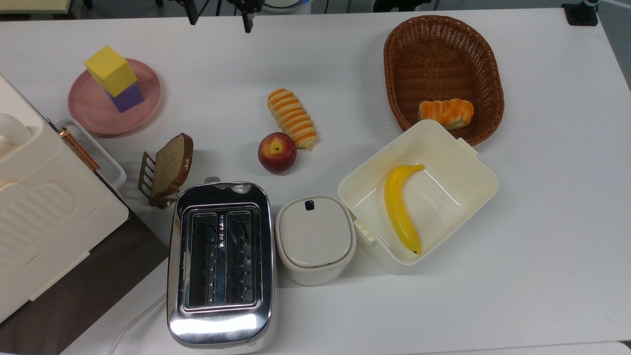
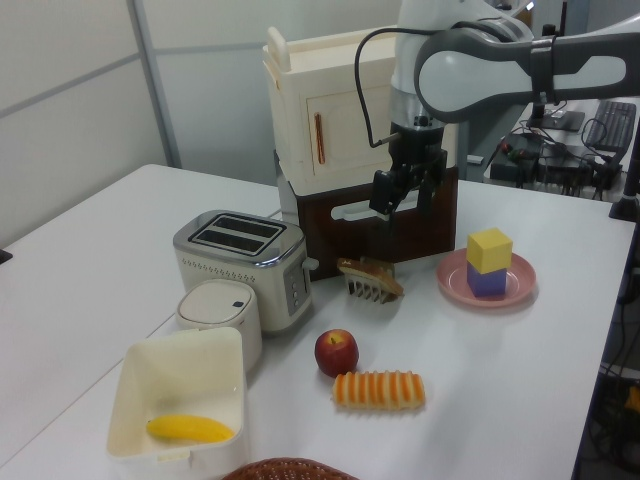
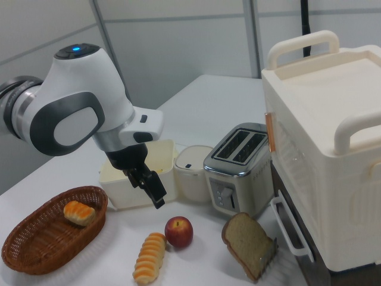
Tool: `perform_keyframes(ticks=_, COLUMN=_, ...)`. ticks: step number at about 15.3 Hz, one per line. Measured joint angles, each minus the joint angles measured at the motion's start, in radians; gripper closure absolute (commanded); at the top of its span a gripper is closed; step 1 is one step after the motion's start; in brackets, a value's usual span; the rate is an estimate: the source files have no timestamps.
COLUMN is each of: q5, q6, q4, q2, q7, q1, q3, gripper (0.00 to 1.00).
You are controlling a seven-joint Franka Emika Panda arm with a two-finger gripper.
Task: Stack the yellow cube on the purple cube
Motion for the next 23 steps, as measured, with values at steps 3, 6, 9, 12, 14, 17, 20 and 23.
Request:
perform_keyframes(ticks=3, q5=0.0, q6=0.0, q4=0.001, q2=0.0, q7=0.0, q1=0.004, q3=-0.001, gripper=0.0)
perform_keyframes(ticks=6, q5=0.0, q6=0.0, q4=0.001, q2=0.0, q7=0.0, q1=0.004, q3=-0.001, gripper=0.0)
perform_keyframes(ticks=9, q5=0.0, q6=0.0, q4=0.001, q2=0.0, q7=0.0, q1=0.014, q3=-0.001, gripper=0.0)
perform_keyframes(ticks=12, q5=0.0, q6=0.0, q4=0.001, q2=0.001, q7=0.0, q1=0.016, q3=-0.001, gripper=0.0)
perform_keyframes(ticks=14, q5=0.0, q6=0.0, q4=0.001, q2=0.001, q7=0.0, q1=0.016, q3=-0.002, gripper=0.0)
perform_keyframes(ticks=17, q5=0.0, q6=0.0, q4=0.001, q2=0.001, q7=0.0, q1=0.016, q3=-0.005, gripper=0.0)
perform_keyframes(ticks=20, q5=0.0, q6=-0.004, q4=0.001, q2=0.001, q7=0.0, q1=0.016, q3=-0.005, gripper=0.0)
perform_keyframes(ticks=23, q5=0.0, q6=-0.008, q4=0.001, q2=0.001, q7=0.0, q1=0.016, q3=-0.005, gripper=0.0)
